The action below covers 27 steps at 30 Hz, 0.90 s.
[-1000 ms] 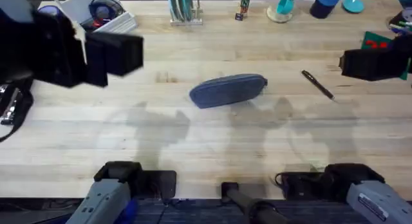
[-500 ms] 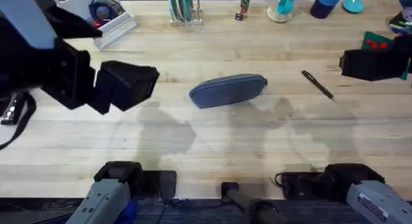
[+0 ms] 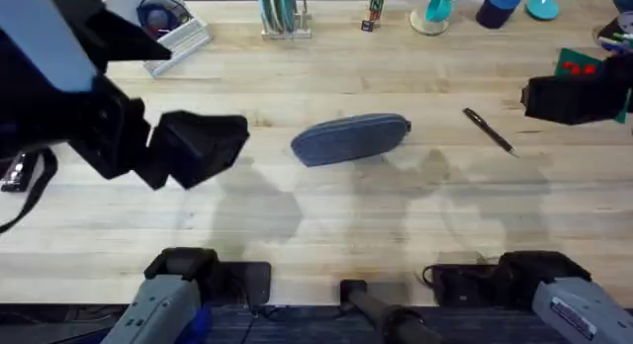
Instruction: Unzip the bag, pick up the pens from the table one at a time and place them inside, then zip the bag closed.
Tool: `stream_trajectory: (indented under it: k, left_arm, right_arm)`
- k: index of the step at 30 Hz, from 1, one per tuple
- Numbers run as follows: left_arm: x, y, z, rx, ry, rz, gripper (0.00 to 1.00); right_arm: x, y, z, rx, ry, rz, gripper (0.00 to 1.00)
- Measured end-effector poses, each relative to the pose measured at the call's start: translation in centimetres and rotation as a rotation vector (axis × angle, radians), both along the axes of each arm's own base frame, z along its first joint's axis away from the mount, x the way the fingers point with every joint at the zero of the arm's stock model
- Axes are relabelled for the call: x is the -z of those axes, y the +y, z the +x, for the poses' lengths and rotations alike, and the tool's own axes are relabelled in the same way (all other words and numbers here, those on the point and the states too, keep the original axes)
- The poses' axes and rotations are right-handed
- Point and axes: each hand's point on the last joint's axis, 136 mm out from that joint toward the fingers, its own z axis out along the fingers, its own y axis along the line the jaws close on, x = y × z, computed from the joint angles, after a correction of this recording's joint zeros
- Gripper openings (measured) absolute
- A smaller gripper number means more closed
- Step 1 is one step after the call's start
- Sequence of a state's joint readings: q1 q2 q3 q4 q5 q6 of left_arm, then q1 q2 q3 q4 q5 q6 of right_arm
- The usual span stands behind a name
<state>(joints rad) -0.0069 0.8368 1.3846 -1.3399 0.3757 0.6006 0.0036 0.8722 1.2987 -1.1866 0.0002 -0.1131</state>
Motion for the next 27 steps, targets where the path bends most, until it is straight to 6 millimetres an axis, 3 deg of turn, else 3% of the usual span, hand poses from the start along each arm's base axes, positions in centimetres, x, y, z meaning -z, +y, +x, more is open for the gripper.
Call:
stream_trajectory:
  k: [6,11,19,27]
  left_arm:
    - [0.6,-1.2,-0.8,0.161,0.000,0.044,0.993]
    - [2.3,-1.9,0.5,0.269,0.071,0.063,0.993]
    - [7.0,-2.8,3.4,0.417,0.242,0.053,0.997]
    - [12.6,-4.1,6.5,0.512,0.174,0.012,0.996]
  right_arm:
    - [0.0,0.0,0.0,0.000,0.000,0.000,0.997]
    - [0.0,0.0,0.0,0.000,0.000,0.000,0.997]
    - [0.3,0.0,-0.3,0.000,0.018,0.000,0.998]
    - [0.8,0.0,-1.0,0.000,0.053,0.000,0.997]
